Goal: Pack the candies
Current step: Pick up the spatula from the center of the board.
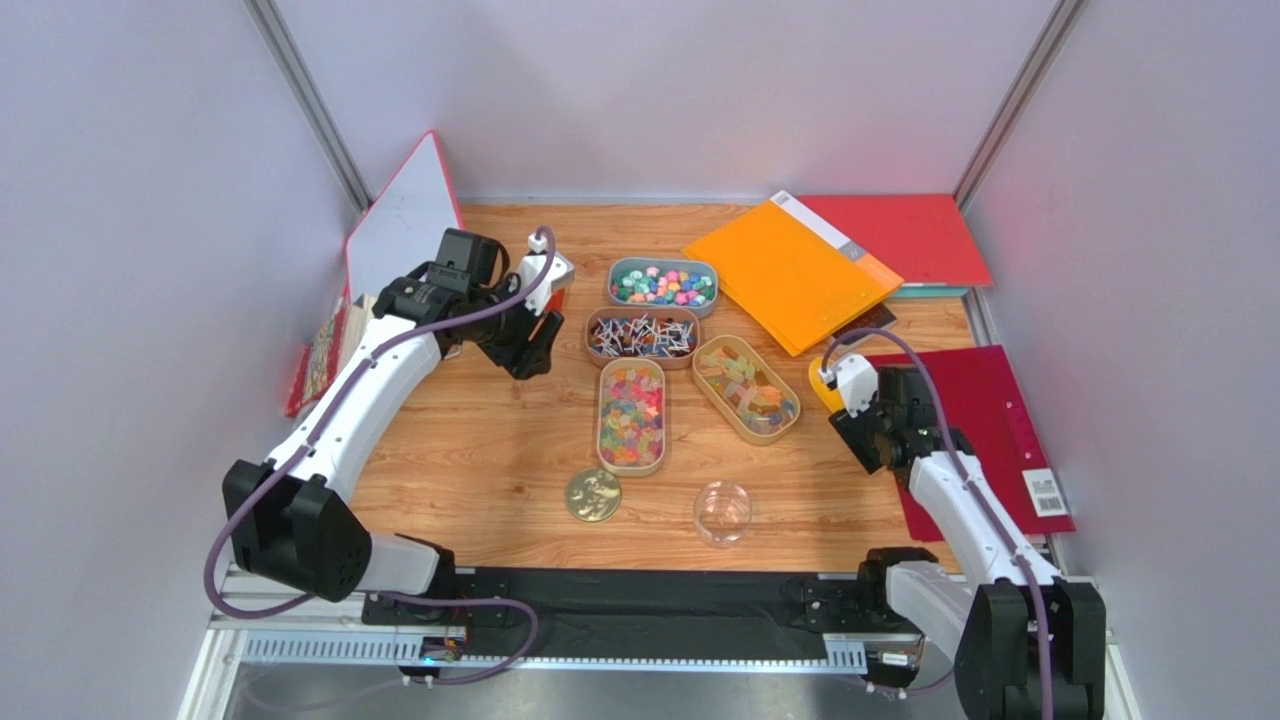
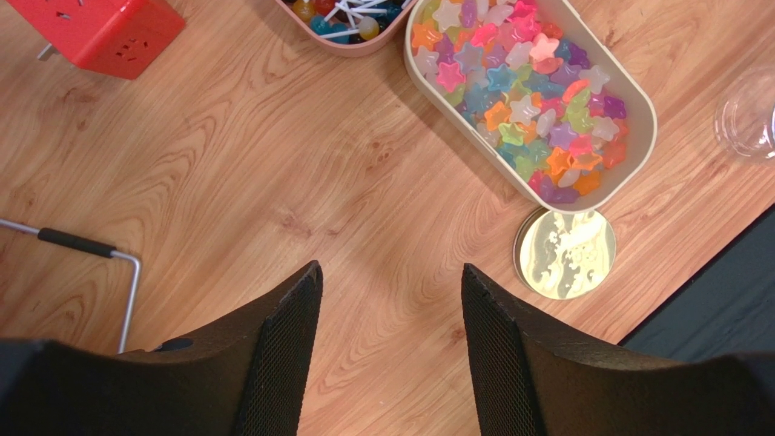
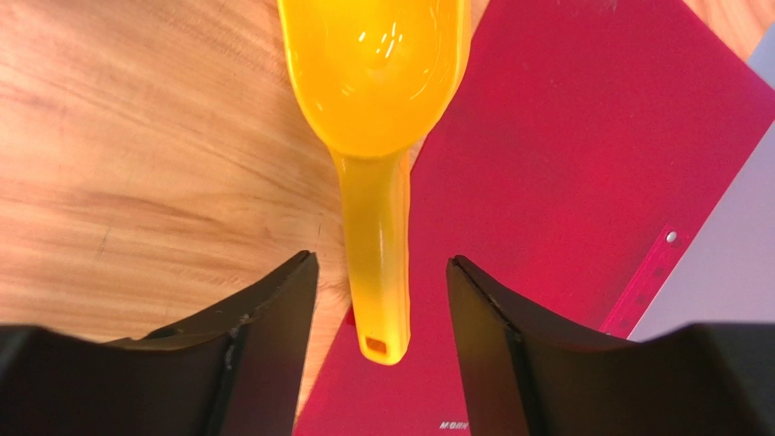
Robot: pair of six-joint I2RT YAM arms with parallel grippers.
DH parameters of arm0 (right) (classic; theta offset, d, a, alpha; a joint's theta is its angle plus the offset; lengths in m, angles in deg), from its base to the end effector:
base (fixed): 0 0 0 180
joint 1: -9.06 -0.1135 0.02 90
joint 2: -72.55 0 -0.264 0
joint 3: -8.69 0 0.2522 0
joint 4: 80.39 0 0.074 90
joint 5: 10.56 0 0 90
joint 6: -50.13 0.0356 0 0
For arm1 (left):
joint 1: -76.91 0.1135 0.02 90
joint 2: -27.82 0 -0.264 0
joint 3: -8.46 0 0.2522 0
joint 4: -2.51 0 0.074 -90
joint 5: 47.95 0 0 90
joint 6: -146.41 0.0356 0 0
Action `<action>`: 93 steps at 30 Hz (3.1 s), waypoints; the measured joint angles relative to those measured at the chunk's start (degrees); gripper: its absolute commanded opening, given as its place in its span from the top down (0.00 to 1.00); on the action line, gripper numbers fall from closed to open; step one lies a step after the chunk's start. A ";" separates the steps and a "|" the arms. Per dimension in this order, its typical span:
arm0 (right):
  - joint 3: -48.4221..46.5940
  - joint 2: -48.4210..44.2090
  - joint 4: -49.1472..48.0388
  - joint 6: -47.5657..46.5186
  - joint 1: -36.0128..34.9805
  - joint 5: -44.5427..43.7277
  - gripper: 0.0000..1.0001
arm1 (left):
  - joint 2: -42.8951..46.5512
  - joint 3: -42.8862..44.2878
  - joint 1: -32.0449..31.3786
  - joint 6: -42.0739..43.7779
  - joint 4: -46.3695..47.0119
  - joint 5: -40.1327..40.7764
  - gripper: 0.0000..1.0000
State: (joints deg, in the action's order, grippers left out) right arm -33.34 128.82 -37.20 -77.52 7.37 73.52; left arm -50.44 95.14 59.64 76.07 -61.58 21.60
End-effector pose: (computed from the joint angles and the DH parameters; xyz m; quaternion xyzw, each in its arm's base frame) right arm 0.1768 0.0015 0.1788 -0.3090 0.9075 -0.1336 0.2511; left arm 0.2602 -0.0939 0.3203 0.3475 0.8753 -0.1635 0.2939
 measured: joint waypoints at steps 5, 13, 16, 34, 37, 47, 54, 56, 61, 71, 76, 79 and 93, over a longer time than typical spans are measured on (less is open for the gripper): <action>0.81 1.79 -3.28 -1.03 0.02 0.28 0.51 | -1.05 0.04 0.00 0.00 -0.02 0.37 0.36; 2.89 4.85 -6.40 -2.47 0.02 0.90 0.76 | -2.38 1.05 0.00 0.04 -0.02 1.14 0.37; 3.06 5.16 -7.61 -2.91 0.02 1.01 0.93 | -2.54 1.29 0.00 0.04 -0.04 1.33 0.37; -26.71 -3.65 22.38 -8.72 -2.10 24.22 1.00 | -6.69 17.84 -3.43 -7.45 1.57 -20.44 0.39; -29.03 2.78 24.63 -8.37 -4.92 27.04 1.00 | -9.44 20.83 -4.83 -10.14 3.08 -24.87 0.37; -36.22 7.65 24.74 -8.20 -13.70 27.58 1.00 | -13.46 21.68 -8.04 -15.67 6.01 -31.80 0.34; -38.25 9.94 24.61 -8.31 -19.26 26.58 1.00 | -17.49 24.20 -12.72 -16.48 6.62 -32.04 0.36; -38.25 10.43 24.61 -8.33 -19.98 26.01 1.00 | -18.43 24.83 -13.62 -16.63 6.86 -31.93 0.37; -38.49 10.47 24.68 -8.33 -20.57 25.11 1.00 | -19.19 25.40 -14.32 -16.85 6.97 -31.28 0.41; -38.60 10.38 24.74 -8.35 -22.32 24.39 1.00 | -20.55 26.69 -14.75 -16.96 7.32 -28.61 0.49; -38.60 9.70 24.74 -8.33 -22.32 23.23 1.00 | -20.76 28.09 -14.91 -16.55 7.06 -26.56 0.47; -38.47 8.68 24.81 -8.33 -22.36 22.88 1.00 | -20.74 28.72 -14.88 -15.45 6.86 -23.98 0.44; -38.12 6.01 24.76 -8.24 -22.51 22.95 1.00 | -20.50 28.68 -14.93 -14.14 6.03 -21.09 0.46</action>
State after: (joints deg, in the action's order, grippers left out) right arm -71.46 134.84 -12.43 -85.76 -15.14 96.47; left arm -70.94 123.82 44.71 61.93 -55.55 0.51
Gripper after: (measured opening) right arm 0.256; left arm 0.558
